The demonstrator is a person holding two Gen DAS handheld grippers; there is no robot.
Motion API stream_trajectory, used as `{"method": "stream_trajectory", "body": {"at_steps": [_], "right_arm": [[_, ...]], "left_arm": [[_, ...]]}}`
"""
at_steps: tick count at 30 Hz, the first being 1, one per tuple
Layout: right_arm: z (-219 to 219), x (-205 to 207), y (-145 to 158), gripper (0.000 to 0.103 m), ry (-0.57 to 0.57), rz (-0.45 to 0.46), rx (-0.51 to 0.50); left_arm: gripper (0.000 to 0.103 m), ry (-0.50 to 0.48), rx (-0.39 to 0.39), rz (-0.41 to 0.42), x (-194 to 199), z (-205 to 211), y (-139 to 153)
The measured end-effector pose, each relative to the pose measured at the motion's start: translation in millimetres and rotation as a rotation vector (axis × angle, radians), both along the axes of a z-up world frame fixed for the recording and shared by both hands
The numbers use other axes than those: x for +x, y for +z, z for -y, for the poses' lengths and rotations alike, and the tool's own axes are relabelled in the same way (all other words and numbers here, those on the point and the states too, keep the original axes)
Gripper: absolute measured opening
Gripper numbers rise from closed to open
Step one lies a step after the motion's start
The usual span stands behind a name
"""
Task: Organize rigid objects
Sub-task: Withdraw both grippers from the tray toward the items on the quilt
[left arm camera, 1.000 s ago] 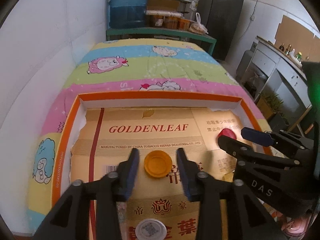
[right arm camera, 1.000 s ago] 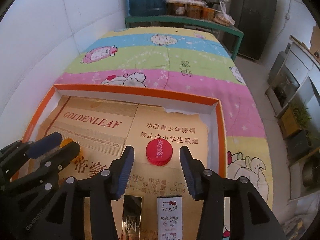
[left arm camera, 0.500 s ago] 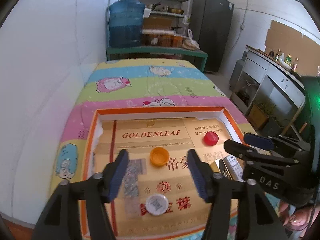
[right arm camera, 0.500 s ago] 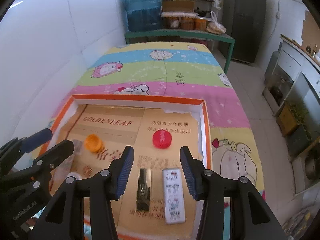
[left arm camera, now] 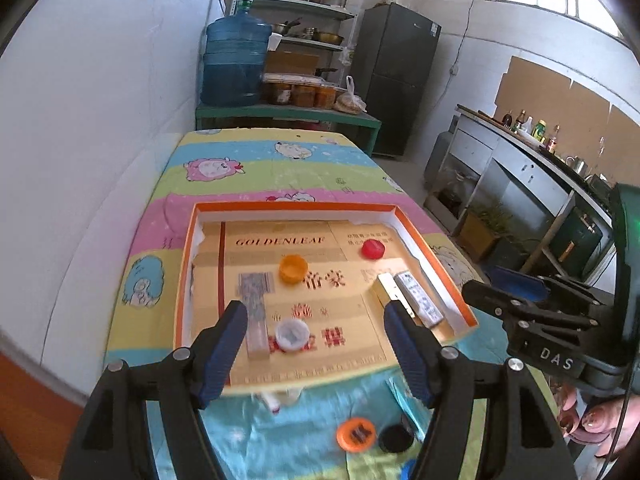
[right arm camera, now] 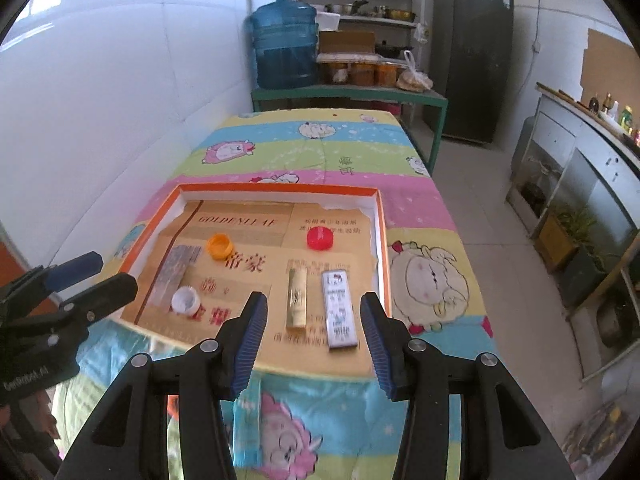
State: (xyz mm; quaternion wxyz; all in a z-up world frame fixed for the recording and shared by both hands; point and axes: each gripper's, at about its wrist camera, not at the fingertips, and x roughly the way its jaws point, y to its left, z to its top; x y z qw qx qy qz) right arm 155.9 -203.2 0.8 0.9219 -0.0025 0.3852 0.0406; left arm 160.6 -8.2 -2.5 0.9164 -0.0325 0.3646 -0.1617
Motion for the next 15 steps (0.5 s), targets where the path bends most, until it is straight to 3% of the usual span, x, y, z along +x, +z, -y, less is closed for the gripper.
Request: {"method": "stream_trajectory", "body": {"at_steps": [8,15], "right_arm": [[-4,-36,-12,0.05,0.011,-0.013,0.0],[-19,-51,-49,0.05,0.046,-0.077,0.013]], "left_arm": [[0.07,0.083,0.019,0.023,-38,-12,-2],[0.067,0.097,0.035,0.024,-61,-13,-15]]}}
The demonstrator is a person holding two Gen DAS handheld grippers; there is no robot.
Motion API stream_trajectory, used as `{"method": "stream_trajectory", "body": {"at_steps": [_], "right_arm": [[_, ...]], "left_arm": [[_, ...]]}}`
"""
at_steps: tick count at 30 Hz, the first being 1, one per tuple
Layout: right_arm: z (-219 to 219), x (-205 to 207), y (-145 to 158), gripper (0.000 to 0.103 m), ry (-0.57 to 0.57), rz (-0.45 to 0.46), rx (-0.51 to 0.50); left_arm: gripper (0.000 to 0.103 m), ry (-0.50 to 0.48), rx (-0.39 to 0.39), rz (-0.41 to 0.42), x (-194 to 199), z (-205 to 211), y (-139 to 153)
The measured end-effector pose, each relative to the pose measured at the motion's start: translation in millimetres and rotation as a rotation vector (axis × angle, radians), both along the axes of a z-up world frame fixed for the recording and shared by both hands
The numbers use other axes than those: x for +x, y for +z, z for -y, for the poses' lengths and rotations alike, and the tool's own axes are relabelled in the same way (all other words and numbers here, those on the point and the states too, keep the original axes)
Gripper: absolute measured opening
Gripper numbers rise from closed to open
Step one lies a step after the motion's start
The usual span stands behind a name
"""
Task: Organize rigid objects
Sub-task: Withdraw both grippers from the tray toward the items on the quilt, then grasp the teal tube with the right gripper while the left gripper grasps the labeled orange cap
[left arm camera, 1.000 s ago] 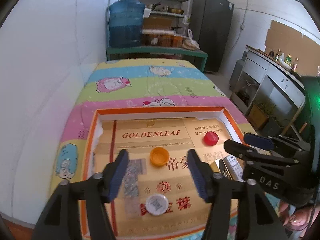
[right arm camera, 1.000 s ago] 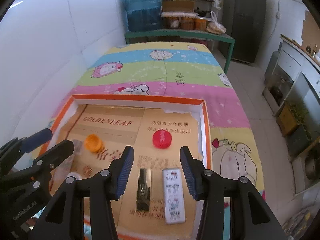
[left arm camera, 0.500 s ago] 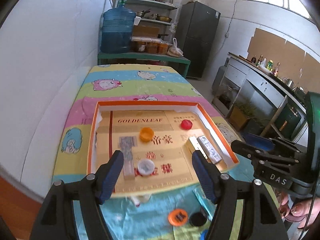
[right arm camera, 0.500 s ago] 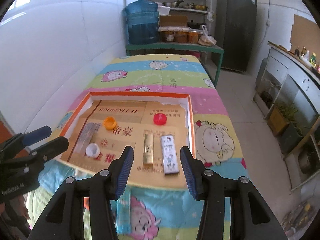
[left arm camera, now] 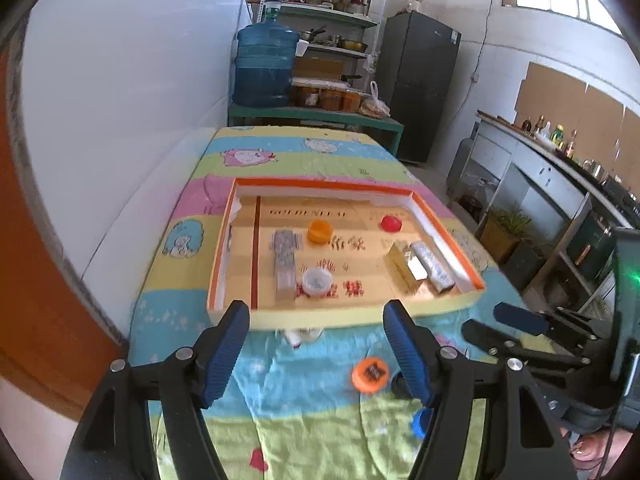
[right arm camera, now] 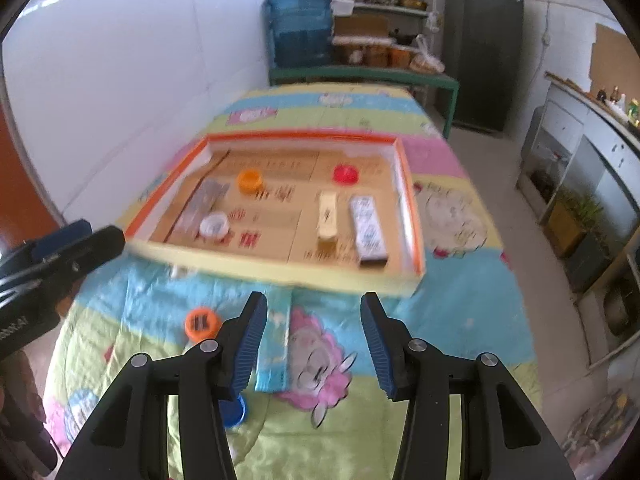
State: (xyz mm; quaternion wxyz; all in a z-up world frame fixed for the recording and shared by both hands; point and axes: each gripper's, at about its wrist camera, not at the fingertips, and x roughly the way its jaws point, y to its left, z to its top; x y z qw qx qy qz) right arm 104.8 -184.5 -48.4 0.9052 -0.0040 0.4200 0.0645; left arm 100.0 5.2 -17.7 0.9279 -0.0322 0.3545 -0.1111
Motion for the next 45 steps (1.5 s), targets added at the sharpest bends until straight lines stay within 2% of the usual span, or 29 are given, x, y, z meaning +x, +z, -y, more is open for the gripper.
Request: {"method": "stream_trajectory", "body": {"at_steps": [3,11,13,18,21,29,36,40,45], "right_arm": [[-7,1,-16,0.05,0.013,-0.026,-0.012],[-13,5,-33,0.05,0.037,-0.05,-0.011],[-15,8,-37,0.047,0.046,-0.059,-0.009],[-22,14,-45,0.029,0.07,-0.084,-0.012],[-27,15,-47,0.022,0.075,-0.079,-0.043],[-10,12,-46,0.022,0.037,-0.084,-0.018],[4,5,-42,0.022,0.013,-0.076,-0.005],[6,3,-42,0.022,0.013,-0.075,0.002],[7,2,-42,0.022,0.01,-0.073,0.009]], "left_arm": [[0.063,-0.004,0.014,-0.018,-7,3,-11],[0.061,-0.014,-0.001,-0.056,-12,3,-32],[0.061,-0.017,-0.006,-0.061,-12,2,-35],[0.061,-0.026,-0.003,-0.065,-10,5,-40],[0.061,-0.031,0.003,-0.071,-8,7,-42],[0.061,-0.092,0.009,-0.106,-7,24,-58],[0.045,-0.112,0.053,-0.158,-3,39,-76],[0.044,-0.113,0.043,-0.166,3,40,-78],[0.044,-0.111,0.081,-0.166,10,48,-77]]}}
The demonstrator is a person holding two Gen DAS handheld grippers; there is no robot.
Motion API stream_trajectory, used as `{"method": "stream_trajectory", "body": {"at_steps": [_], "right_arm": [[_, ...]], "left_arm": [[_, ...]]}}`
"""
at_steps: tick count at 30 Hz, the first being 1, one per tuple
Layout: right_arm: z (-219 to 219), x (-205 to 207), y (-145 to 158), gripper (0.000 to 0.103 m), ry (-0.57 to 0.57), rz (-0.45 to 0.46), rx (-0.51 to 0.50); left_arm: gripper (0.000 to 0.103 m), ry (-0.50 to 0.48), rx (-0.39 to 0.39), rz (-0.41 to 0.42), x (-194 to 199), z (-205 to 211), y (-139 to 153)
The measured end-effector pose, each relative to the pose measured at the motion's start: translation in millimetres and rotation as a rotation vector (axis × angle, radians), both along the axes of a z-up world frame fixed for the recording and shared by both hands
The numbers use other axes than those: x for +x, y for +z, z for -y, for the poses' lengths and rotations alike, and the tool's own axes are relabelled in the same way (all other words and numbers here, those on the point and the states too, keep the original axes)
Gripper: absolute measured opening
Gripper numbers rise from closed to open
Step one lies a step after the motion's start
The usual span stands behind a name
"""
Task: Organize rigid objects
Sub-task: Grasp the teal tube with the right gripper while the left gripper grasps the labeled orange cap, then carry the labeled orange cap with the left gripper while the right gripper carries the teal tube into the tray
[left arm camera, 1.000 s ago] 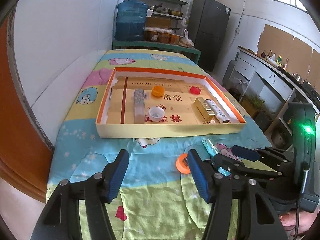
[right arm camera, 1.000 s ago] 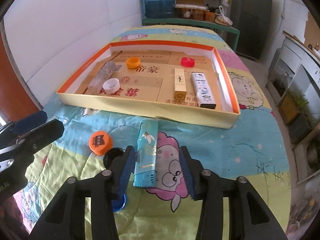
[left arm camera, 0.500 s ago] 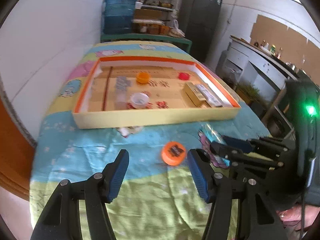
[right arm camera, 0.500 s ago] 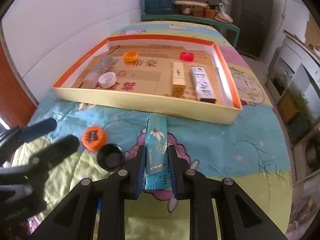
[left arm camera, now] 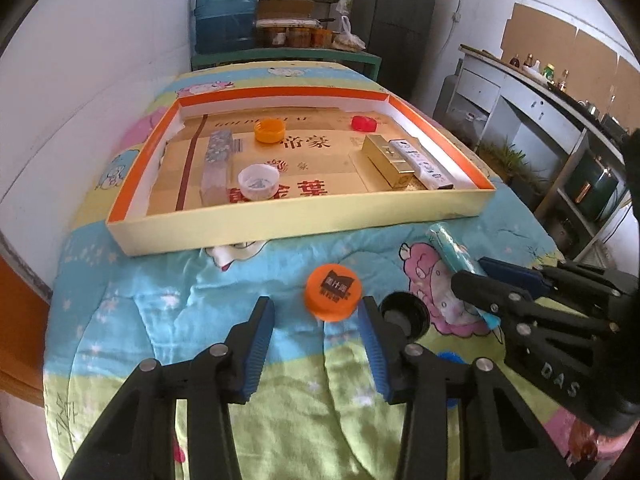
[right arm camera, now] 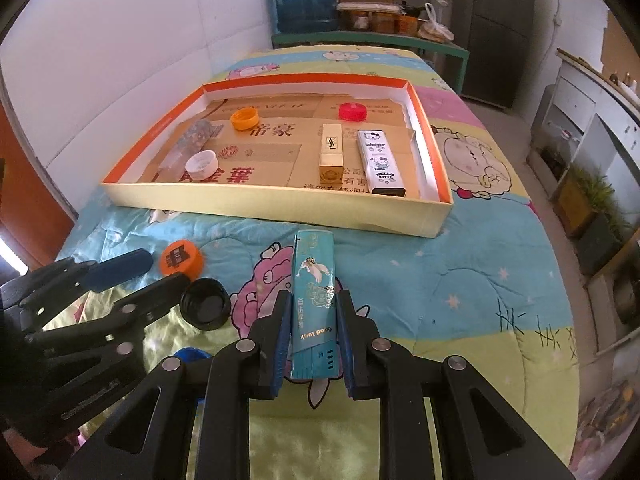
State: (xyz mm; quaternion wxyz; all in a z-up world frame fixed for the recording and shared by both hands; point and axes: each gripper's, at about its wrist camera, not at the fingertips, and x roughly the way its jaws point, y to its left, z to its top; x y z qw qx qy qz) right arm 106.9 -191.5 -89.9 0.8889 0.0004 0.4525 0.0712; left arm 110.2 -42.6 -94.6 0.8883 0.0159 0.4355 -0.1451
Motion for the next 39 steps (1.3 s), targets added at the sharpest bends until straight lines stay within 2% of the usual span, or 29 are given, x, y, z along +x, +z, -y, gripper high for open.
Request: {"method": "stream_trajectory", "body": {"at_steps": [8,9,10,16,24,29,39], "right_arm": [[2,2,-1,0.023,-0.007,-0.004,0.007],[3,3,-1,0.023,-0.006,-0.005,0.009],[3,3,-1,0.023,-0.007,-0.005,0.011],[2,5,4,0.023,0.005,0.004,0.019],[-8,11,21,0.022,0.035,0.034,0.032],[-16,13,33,0.022,0.042,0.055,0.026],[-24,21,65,0.022,0.064,0.116,0.028]], "left_arm": [[0.043,-0.001,0.027,0.003,15,12,0],[0.033,-0.006,0.024,0.004,15,13,-1],[0.031,-0.003,0.027,0.01,15,13,0],[0.031,0.01,-0.016,0.01,14,6,4],[0.03,0.034,-0.067,0.053,8,-3,32],[0.03,0.074,-0.143,0.063,11,-23,55],[0.03,0.108,-0.24,0.075,27,-52,80]]}}
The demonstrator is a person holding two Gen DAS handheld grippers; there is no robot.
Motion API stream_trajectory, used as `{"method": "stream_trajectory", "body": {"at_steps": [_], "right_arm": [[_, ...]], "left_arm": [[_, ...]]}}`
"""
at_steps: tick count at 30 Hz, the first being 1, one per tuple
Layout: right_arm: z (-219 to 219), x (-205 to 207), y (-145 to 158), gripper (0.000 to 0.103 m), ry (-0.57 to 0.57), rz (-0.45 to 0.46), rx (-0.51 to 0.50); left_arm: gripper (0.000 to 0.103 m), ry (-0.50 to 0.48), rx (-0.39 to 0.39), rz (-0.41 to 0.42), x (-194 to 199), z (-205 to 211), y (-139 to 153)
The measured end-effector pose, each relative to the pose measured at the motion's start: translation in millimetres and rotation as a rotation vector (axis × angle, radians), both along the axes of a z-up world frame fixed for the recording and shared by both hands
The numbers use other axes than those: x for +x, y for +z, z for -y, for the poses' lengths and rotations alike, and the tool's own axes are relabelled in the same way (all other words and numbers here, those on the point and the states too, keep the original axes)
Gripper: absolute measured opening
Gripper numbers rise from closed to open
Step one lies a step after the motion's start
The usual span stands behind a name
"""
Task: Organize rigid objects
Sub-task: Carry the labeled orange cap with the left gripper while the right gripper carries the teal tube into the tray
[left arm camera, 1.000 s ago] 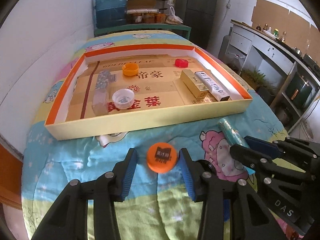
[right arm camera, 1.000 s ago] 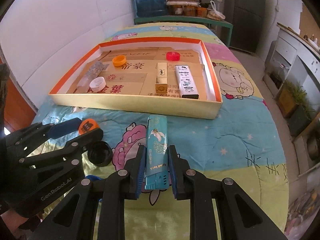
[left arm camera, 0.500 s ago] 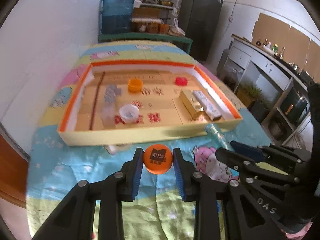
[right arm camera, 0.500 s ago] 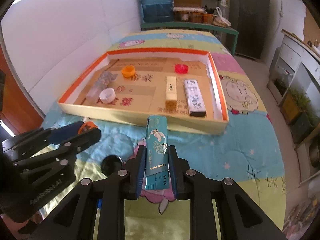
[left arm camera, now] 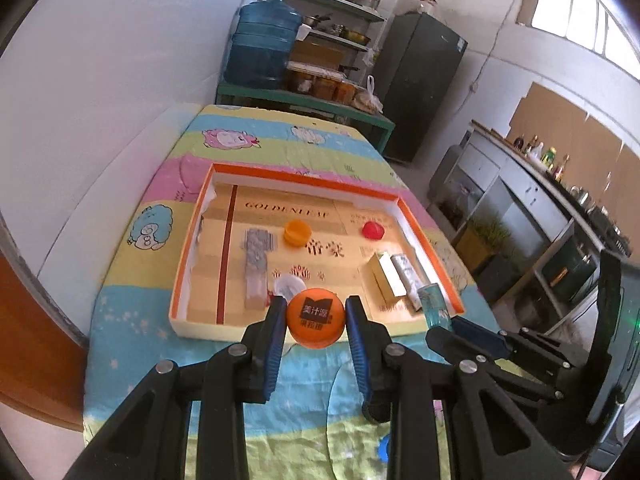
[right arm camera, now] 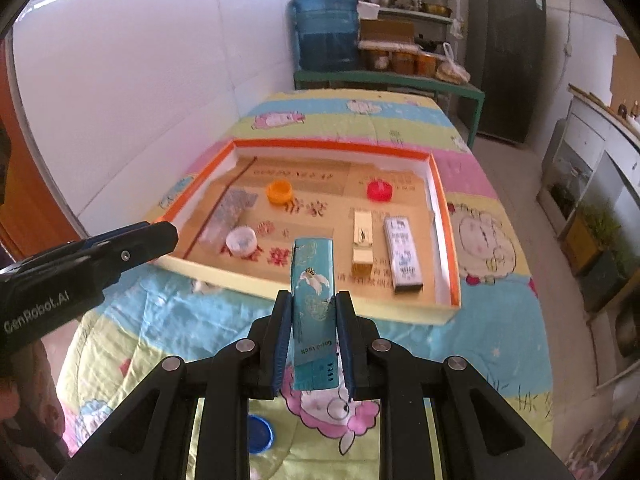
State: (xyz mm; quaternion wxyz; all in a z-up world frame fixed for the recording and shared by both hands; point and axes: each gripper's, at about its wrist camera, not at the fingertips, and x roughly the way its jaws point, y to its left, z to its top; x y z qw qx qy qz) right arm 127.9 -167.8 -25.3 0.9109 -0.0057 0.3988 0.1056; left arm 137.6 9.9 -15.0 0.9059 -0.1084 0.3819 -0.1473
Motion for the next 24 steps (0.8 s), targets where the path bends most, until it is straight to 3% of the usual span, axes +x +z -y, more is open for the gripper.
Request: {"method": "stream_trajectory", "body": {"at_steps": [3,15,24], "right_arm": [[0,9,6,0.022,0.011,-0.003,0.036],[10,57,21,0.022,0.058,-0.051,0.176],[20,85,22,0.022,0.026,-0.055,0.151]], "left_arm": [[0.03,0.011,-0.013,0.007,6,-8,6],[0.03,0.046,0.068,0.058,32,-9,27],[0.031,0.06,0.093,0.038,57,-6,24]]}}
